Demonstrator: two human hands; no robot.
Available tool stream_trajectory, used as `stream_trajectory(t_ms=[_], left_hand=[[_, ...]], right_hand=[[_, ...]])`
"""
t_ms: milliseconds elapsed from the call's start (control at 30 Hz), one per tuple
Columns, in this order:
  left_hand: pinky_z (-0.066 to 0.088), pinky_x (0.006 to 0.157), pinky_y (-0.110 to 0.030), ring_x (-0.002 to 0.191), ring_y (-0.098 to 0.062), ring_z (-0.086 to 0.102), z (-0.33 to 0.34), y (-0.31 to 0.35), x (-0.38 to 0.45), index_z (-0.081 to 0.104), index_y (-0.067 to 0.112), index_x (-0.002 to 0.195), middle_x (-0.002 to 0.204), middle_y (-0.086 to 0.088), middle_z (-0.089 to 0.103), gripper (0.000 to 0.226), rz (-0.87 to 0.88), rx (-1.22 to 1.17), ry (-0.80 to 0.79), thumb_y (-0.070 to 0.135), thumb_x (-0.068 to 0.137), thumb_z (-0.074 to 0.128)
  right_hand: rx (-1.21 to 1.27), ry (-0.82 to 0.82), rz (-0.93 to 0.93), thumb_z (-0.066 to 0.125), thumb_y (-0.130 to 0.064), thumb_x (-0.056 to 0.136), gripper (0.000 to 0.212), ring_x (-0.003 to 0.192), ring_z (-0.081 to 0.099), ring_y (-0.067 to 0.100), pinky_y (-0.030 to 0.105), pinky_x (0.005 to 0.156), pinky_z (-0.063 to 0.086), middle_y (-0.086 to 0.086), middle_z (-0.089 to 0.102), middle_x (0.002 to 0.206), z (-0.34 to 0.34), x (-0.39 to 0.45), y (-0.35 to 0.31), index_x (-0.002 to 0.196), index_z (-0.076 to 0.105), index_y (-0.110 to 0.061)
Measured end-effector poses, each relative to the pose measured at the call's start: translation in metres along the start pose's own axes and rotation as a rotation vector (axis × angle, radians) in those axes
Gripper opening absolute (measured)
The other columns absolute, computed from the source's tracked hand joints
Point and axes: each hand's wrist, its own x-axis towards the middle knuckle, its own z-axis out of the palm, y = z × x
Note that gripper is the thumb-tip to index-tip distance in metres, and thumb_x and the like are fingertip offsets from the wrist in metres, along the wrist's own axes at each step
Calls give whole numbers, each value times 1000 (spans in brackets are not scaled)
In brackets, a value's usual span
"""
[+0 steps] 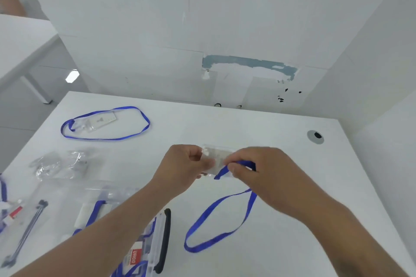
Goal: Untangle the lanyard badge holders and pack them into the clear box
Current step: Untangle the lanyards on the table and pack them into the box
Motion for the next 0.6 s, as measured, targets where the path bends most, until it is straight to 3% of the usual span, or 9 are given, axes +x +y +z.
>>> stream_trajectory(t_ms=[100, 233, 300, 333, 400, 467, 500, 600], left_hand=[[58, 69, -24, 72, -14, 70, -17, -2, -6, 77, 15, 92, 82, -2, 78, 9, -25, 50, -163, 18, 84, 74], [57, 72, -25, 76, -14, 70, -42, -3, -15, 77, 13, 98, 93, -5, 78, 14, -58, -117, -390, 14, 85, 73], [57, 70, -24, 76, -17, 68, -51, -4, -20, 78, 12, 92, 92, -8, 76, 12, -110, -313, -436, 13, 81, 73], [58, 69, -23, 73, -17, 68, -52, -5, -20, 78, 12, 88, 89, -8, 76, 11, -138, -426, -420, 13, 78, 73], [59, 66, -22, 69, -16, 69, -51, -9, -19, 77, 8, 92, 89, -8, 76, 18, -197, -607, -316, 13, 75, 73], [60, 66, -23, 71, -17, 71, -50, -15, -15, 74, 5, 97, 93, -11, 77, 19, -249, -689, -167, 11, 78, 74], [60, 67, -24, 72, -18, 72, -49, -18, -14, 74, 5, 96, 94, -12, 77, 16, -258, -667, -95, 10, 81, 74], [60, 67, -24, 70, -15, 74, -48, -29, -12, 75, 9, 88, 87, -10, 78, 5, -207, -410, 75, 12, 84, 74]], right_hand=[[127, 24, 2, 61, -34, 92, 12, 82, 58, -13, 7, 66, 39, -30, 67, 83, -19, 24, 2, 92, 72, -39], [408, 0, 34, 71, -24, 86, 7, 68, 62, -4, 5, 58, 41, -14, 74, 78, -13, 49, 20, 86, 76, -29], [502, 3, 68, 72, -18, 83, 8, 64, 55, 2, 13, 57, 41, -5, 72, 73, 8, 53, 26, 78, 76, -24], [509, 2, 69, 70, -14, 80, 12, 64, 52, 3, 18, 59, 40, 0, 70, 70, 22, 52, 27, 73, 75, -22], [471, -1, 68, 62, -11, 77, 20, 54, 44, -2, 20, 62, 32, -7, 61, 57, 53, 46, 25, 60, 67, -20], [366, -26, 72, 59, -26, 92, 29, 46, 43, 1, 19, 54, 31, -15, 56, 55, 76, 31, 11, 65, 63, -17], [301, -48, 39, 53, -35, 96, 30, 52, 48, 3, 20, 55, 36, -15, 60, 62, 84, 23, 4, 75, 63, -17], [4, -112, -118, 36, -39, 101, 27, 82, 56, 12, 29, 77, 46, -8, 58, 88, 91, 4, -16, 95, 56, -23]])
